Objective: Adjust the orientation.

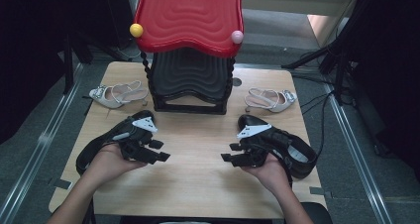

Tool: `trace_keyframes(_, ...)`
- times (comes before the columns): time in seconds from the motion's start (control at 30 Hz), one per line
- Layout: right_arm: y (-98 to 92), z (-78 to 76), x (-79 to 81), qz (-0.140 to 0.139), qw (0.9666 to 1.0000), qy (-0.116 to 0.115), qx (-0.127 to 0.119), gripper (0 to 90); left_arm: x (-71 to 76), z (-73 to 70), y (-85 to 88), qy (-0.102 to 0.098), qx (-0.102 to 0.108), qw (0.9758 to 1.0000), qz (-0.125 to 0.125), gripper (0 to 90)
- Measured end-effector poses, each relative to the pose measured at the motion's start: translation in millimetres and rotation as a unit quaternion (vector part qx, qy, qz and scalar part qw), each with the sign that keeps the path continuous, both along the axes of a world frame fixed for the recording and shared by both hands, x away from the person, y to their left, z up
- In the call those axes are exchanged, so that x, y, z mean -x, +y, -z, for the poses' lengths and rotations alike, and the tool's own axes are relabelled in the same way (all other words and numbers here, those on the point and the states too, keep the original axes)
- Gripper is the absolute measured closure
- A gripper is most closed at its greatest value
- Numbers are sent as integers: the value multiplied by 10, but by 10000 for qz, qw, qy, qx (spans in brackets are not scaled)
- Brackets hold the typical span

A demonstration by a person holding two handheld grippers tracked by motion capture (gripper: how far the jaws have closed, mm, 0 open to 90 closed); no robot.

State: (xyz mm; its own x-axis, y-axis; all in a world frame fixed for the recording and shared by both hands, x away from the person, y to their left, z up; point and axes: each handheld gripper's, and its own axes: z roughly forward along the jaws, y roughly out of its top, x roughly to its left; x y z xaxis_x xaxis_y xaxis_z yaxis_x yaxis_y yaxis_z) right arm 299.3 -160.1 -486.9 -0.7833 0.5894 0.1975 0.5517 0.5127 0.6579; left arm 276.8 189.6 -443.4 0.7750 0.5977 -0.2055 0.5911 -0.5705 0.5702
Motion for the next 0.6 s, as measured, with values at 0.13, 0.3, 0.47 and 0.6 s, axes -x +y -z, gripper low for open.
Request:
trace_keyframes(0.13, 27, -6, -6, -67, 10000, 8, 10, 472, 22, -74, 118, 13, 10, 9999, -115, 467)
trace_keyframes(0.3, 72, -9, -16, -160, 9999, 23, 10, 472, 66, -146, 247, -19, 4, 9997, -223, 465)
trace_keyframes(0.47, 101, -6, -33, -191, 9998, 55, 23, 472, 99, -205, 361, -39, -41, 9995, -323, 464)
trace_keyframes(0.6, 122, -8, -46, -215, 9997, 74, 26, 472, 124, -257, 480, -88, -66, 9990, -435, 467)
